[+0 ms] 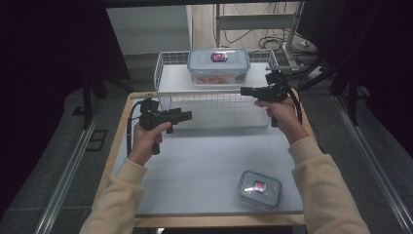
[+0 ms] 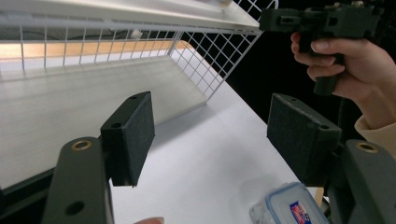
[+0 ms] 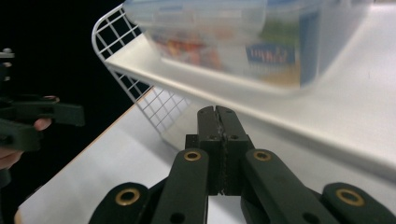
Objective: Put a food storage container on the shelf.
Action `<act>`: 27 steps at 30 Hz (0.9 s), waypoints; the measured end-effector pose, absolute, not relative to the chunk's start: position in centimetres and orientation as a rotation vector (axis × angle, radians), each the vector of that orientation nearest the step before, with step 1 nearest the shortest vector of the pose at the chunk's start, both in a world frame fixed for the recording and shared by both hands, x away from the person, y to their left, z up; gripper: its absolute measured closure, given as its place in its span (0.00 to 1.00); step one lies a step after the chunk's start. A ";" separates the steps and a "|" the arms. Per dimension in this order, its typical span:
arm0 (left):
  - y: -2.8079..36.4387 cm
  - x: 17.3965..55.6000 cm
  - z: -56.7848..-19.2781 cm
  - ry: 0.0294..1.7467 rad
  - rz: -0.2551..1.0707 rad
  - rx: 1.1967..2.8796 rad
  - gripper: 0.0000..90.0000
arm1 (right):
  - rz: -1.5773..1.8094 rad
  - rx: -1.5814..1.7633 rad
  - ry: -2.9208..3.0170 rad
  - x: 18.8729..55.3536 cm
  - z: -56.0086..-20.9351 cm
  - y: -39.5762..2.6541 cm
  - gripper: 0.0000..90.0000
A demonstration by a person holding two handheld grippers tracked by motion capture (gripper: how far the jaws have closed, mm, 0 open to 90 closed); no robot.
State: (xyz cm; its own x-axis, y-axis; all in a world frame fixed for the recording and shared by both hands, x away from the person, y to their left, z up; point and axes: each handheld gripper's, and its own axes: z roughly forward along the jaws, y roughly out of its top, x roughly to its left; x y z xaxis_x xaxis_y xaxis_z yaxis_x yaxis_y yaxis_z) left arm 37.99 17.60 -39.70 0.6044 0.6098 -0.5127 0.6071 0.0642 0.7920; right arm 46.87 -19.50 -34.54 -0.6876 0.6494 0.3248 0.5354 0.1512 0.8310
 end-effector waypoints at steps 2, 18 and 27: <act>17.6 37.8 -40.1 1.038 0.000 1.600 0.35 | 1.581 1.200 2.305 46.2 -35.0 -20.1 0.99; 17.9 35.5 -43.4 1.037 -0.021 1.613 0.35 | 1.684 1.215 2.322 40.8 -38.9 -23.8 0.99; 18.1 34.3 -45.4 1.050 -0.034 1.646 0.34 | 1.706 1.255 2.280 38.0 -41.9 -26.4 0.99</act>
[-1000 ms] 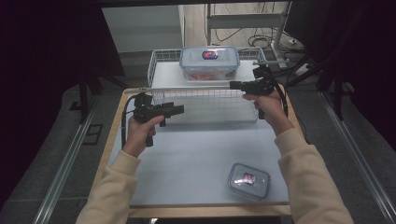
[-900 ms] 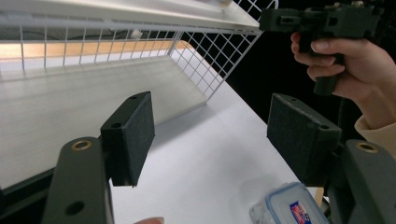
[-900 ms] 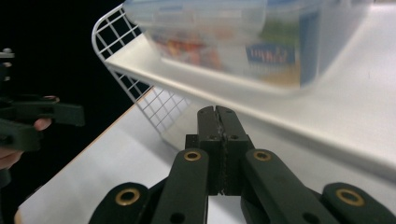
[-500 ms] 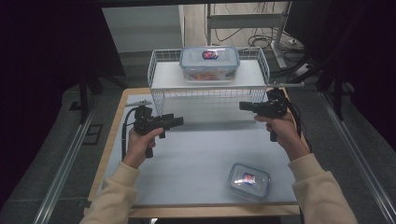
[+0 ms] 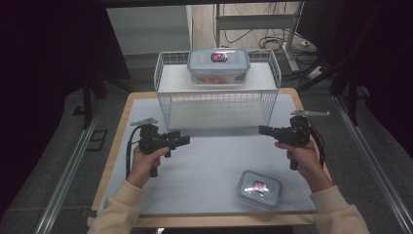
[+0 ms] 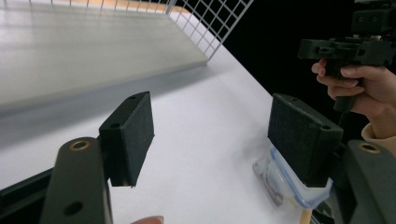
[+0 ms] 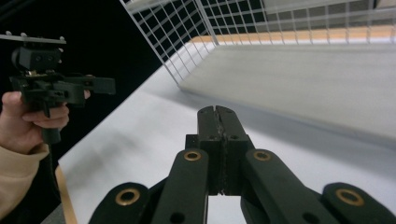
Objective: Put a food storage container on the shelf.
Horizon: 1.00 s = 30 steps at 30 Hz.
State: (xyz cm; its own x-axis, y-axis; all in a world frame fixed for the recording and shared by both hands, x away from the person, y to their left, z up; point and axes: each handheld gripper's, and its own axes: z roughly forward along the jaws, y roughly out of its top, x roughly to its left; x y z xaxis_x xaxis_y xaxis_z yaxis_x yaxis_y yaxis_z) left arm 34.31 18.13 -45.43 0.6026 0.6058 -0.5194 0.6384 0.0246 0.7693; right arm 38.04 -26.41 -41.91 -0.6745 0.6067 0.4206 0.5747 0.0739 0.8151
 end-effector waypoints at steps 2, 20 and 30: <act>18.2 34.1 -45.8 1.058 -0.035 1.651 0.34 | 1.700 1.270 2.283 37.5 -42.5 -27.0 0.99; 18.8 32.0 -49.0 1.120 -0.040 1.680 0.33 | 1.598 1.318 2.338 33.9 -47.2 -30.5 0.98; 19.4 31.4 -49.8 1.133 -0.021 1.699 0.34 | 1.594 1.367 2.304 33.2 -47.9 -31.9 0.99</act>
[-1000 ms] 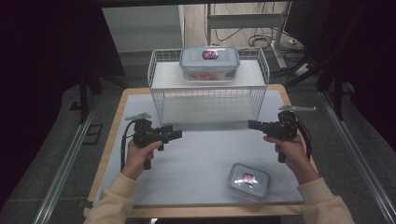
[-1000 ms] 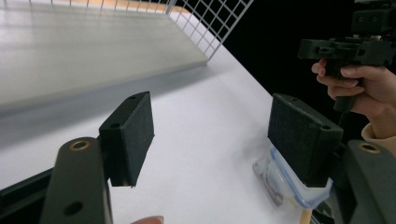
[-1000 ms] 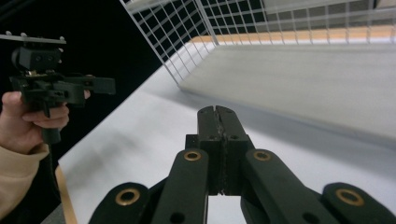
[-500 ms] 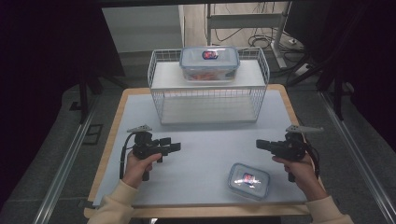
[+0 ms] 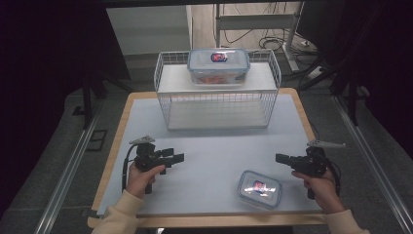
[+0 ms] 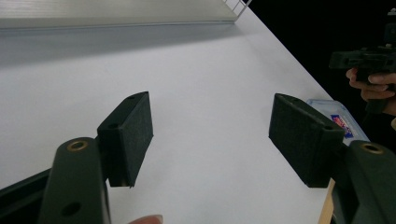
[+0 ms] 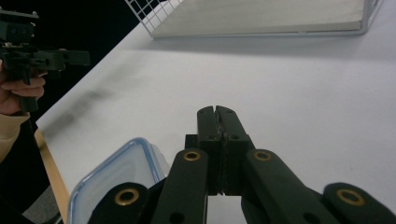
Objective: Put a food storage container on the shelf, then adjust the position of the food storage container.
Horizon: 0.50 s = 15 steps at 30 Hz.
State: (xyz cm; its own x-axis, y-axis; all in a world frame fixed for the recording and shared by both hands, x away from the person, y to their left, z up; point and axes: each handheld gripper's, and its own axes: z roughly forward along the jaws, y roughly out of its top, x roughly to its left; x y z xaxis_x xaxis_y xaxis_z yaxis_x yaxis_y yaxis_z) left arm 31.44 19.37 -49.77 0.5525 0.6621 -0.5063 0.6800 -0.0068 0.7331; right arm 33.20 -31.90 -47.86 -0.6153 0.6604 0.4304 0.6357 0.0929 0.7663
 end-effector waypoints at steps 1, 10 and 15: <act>19.4 31.4 -49.9 1.138 -0.020 1.700 0.34 | 1.586 1.366 2.306 33.2 -47.9 -31.9 0.99; 19.2 31.2 -50.2 1.139 -0.023 1.713 0.33 | 1.561 1.362 2.308 33.0 -48.0 -32.2 0.99; 19.5 31.1 -50.5 1.150 -0.024 1.709 0.33 | 1.507 1.368 2.304 32.1 -48.0 -32.9 0.99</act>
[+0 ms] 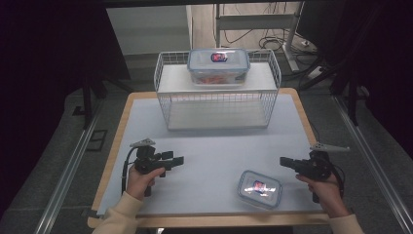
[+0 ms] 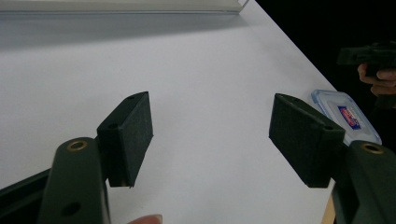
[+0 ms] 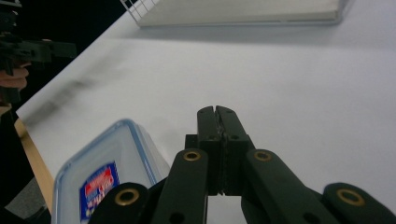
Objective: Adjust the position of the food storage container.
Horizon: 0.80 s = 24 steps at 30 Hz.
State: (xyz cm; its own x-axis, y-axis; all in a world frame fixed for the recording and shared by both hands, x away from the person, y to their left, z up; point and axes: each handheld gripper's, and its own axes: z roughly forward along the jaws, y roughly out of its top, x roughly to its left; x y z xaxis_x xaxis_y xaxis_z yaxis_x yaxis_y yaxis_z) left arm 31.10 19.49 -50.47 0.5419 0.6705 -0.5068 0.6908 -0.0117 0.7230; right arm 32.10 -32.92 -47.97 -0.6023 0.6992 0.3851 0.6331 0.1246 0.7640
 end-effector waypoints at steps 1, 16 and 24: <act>19.5 31.1 -50.5 1.152 -0.025 1.706 0.33 | 1.503 1.378 2.298 31.7 -48.1 -33.2 0.99; 19.1 31.2 -50.8 1.160 -0.040 1.717 0.33 | 1.417 1.434 2.385 26.6 -50.5 -34.8 0.99; 18.7 31.3 -50.9 1.164 -0.046 1.716 0.33 | 1.391 1.434 2.543 25.1 -51.5 -33.9 0.99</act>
